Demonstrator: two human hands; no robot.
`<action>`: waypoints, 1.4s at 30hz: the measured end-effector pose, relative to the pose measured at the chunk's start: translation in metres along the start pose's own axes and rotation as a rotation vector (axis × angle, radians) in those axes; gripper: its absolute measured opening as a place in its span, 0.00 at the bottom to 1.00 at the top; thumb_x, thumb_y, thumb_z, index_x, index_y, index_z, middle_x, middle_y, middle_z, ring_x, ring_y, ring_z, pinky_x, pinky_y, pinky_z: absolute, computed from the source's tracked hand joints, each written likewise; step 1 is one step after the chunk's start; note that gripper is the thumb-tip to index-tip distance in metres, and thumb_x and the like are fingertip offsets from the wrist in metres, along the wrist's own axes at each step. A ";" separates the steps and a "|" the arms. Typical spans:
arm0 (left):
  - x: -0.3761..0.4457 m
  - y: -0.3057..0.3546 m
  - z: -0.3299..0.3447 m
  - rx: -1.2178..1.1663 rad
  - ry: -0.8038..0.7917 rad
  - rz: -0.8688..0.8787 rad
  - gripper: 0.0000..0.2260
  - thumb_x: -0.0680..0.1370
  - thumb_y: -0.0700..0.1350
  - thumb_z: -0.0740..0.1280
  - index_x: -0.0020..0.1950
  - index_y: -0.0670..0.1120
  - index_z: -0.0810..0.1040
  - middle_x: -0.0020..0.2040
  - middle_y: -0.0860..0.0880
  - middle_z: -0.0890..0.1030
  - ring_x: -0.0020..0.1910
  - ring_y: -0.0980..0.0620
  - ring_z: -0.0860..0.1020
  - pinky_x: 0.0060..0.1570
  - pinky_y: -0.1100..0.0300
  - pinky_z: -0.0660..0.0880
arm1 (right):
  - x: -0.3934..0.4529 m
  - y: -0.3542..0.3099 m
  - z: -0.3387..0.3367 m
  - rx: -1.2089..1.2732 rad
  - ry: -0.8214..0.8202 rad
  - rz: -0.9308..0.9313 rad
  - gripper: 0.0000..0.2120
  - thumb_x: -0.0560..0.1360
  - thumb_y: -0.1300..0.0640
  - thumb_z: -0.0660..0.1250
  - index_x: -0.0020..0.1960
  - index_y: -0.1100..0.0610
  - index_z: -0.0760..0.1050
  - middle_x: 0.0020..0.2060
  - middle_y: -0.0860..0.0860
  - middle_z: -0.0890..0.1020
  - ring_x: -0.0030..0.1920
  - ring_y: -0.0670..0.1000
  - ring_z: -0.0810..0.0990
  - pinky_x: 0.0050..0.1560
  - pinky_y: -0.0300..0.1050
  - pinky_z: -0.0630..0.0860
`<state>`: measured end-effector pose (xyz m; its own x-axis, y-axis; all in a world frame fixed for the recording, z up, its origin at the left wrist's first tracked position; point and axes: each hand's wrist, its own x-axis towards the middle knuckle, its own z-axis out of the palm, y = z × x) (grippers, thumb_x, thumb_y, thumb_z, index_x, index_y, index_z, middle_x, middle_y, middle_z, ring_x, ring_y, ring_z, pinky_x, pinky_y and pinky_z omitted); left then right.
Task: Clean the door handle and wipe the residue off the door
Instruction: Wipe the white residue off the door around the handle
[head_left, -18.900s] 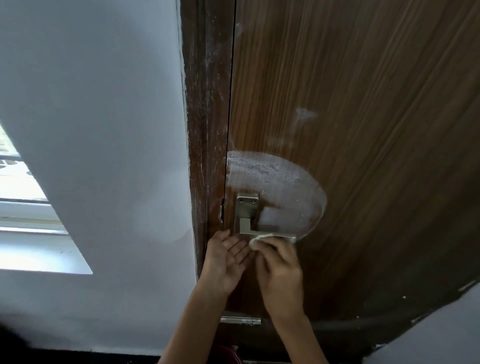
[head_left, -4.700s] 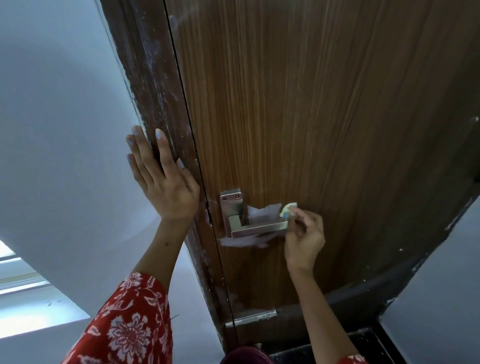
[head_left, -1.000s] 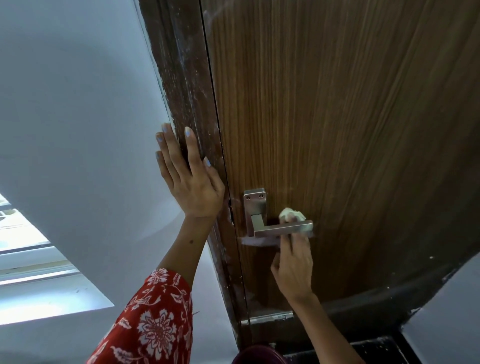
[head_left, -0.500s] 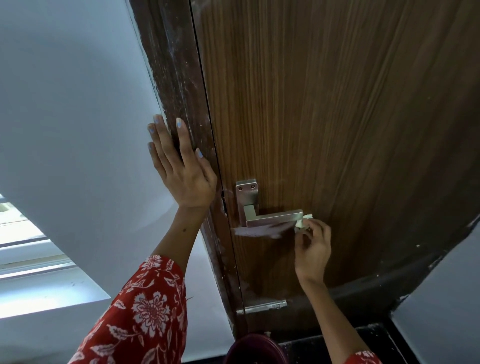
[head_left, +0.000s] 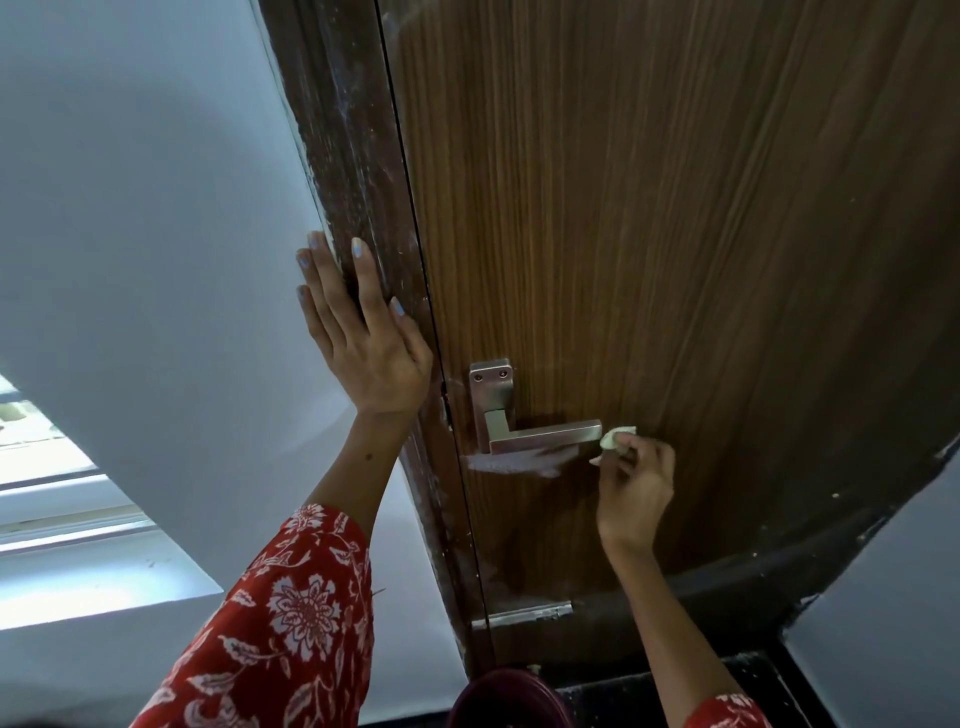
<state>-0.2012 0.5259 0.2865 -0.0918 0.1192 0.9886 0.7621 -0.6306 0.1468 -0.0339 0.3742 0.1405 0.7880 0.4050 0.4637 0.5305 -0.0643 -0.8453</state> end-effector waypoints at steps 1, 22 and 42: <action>0.000 0.000 0.000 -0.001 0.000 0.001 0.21 0.79 0.41 0.57 0.72 0.41 0.61 0.70 0.31 0.67 0.72 0.36 0.61 0.74 0.47 0.55 | -0.002 -0.003 0.002 -0.009 -0.028 -0.070 0.12 0.71 0.69 0.68 0.54 0.62 0.76 0.56 0.59 0.74 0.51 0.49 0.77 0.51 0.39 0.75; 0.000 -0.002 0.004 0.052 0.003 0.006 0.21 0.80 0.44 0.56 0.73 0.43 0.61 0.70 0.33 0.68 0.73 0.37 0.61 0.75 0.50 0.53 | -0.008 -0.008 0.006 -0.091 -0.167 -0.165 0.09 0.71 0.67 0.69 0.52 0.63 0.78 0.54 0.58 0.75 0.48 0.49 0.77 0.48 0.34 0.73; -0.001 -0.004 0.003 -0.002 -0.017 0.007 0.21 0.81 0.43 0.54 0.73 0.42 0.61 0.71 0.33 0.67 0.73 0.36 0.61 0.75 0.48 0.54 | -0.036 -0.008 0.023 -0.061 -0.196 -0.085 0.09 0.71 0.68 0.69 0.51 0.62 0.79 0.54 0.55 0.76 0.50 0.48 0.77 0.47 0.27 0.71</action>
<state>-0.2016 0.5305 0.2851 -0.0754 0.1274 0.9890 0.7613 -0.6331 0.1396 -0.0734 0.3808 0.1241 0.6668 0.5807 0.4671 0.6149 -0.0745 -0.7851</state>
